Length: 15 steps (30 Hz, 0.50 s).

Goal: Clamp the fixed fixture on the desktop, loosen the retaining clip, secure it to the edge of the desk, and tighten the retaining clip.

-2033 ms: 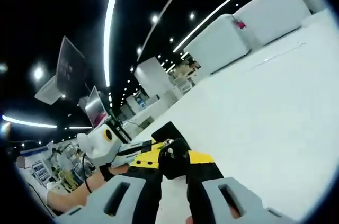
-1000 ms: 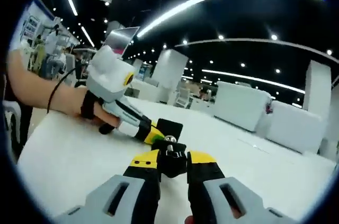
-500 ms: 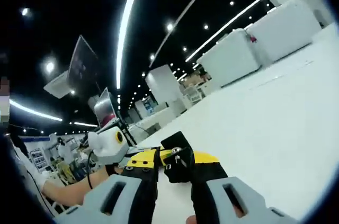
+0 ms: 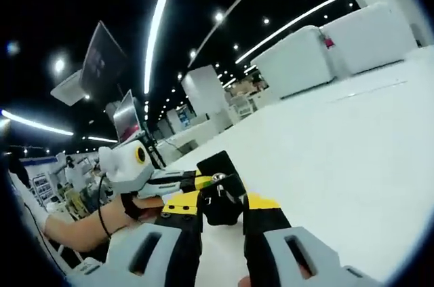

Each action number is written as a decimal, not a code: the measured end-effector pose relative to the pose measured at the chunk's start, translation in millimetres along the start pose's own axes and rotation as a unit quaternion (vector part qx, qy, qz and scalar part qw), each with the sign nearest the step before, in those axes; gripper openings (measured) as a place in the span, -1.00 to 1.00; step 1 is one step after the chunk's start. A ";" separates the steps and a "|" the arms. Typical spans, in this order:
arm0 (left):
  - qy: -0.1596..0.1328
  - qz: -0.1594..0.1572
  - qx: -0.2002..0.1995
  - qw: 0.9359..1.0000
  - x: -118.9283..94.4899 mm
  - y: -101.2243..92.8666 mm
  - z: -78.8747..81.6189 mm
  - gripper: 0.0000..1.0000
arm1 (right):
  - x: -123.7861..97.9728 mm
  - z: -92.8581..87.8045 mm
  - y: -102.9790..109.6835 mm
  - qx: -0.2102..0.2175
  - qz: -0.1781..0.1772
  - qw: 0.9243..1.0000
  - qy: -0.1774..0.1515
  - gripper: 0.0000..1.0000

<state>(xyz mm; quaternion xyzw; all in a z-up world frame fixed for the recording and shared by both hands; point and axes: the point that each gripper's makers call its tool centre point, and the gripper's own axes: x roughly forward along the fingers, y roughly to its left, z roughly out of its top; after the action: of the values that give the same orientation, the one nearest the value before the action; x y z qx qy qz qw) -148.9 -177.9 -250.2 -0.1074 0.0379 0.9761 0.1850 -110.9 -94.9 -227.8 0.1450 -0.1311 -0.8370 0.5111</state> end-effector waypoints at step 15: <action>0.001 0.000 0.000 1.000 0.9 -1.2 0.8 -0.88 | 4.3 12.6 11.0 -0.390 -0.042 0.919 -0.029 -0.71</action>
<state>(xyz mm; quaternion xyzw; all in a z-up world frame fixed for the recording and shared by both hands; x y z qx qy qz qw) -149.3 -176.4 -249.7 -0.1080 0.0378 0.9761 0.1846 -108.6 -102.8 -212.6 -0.0850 0.1972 -0.8465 0.4871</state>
